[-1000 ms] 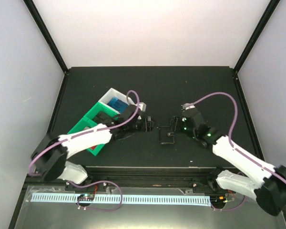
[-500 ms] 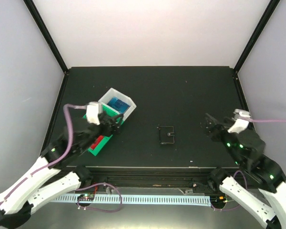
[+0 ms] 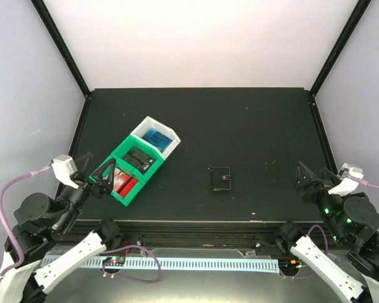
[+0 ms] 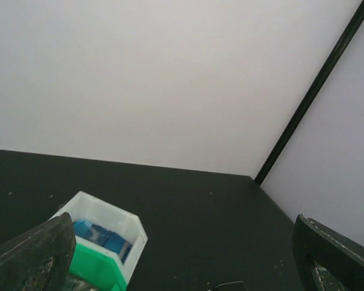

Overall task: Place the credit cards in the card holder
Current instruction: Reset both arms

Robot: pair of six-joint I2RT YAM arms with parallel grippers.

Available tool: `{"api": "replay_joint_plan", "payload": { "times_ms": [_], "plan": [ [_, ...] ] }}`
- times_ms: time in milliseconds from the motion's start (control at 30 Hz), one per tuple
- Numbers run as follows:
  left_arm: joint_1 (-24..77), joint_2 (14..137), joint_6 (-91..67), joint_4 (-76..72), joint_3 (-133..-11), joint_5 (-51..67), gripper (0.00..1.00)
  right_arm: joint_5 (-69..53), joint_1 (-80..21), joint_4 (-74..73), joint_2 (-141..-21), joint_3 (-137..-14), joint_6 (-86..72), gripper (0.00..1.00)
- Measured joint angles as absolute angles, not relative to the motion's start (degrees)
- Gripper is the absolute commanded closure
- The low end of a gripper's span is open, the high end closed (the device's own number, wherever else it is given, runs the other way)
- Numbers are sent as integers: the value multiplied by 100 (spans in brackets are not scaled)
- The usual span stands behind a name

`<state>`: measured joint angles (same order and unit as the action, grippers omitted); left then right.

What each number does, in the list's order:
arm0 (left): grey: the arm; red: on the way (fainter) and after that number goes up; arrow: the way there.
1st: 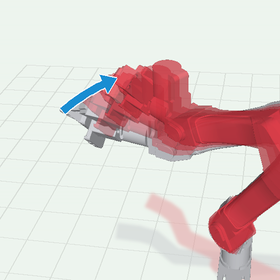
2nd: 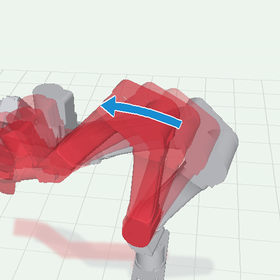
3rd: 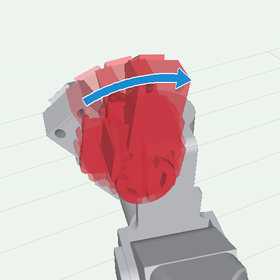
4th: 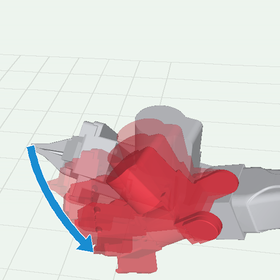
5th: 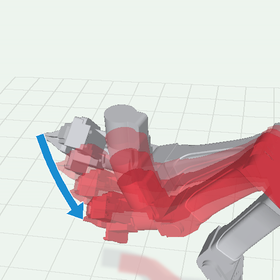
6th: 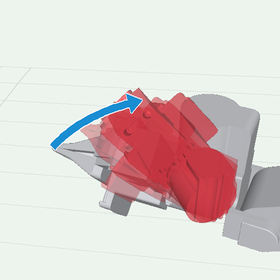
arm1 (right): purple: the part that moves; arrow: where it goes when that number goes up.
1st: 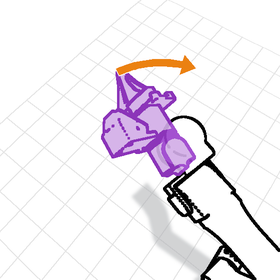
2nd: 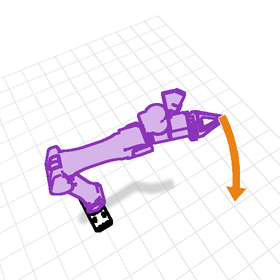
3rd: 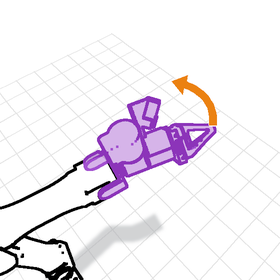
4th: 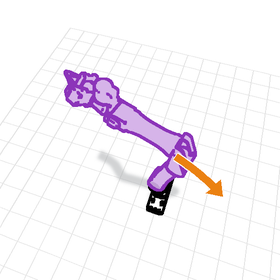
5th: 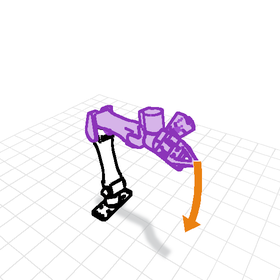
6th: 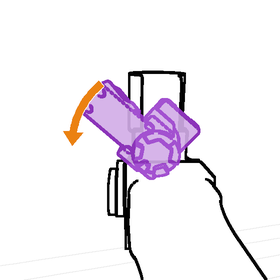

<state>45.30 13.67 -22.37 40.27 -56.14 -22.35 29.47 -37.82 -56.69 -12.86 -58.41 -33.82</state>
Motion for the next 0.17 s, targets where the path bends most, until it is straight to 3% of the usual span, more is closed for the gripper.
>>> {"api": "replay_joint_plan", "payload": {
  "times_ms": [167],
  "plan": [
    [4530, 1350, -2174, 4333, -5614, -2373, 1, 2987, -3782, -5828, -1232, -5859, -3485, 0]
  ]
}}
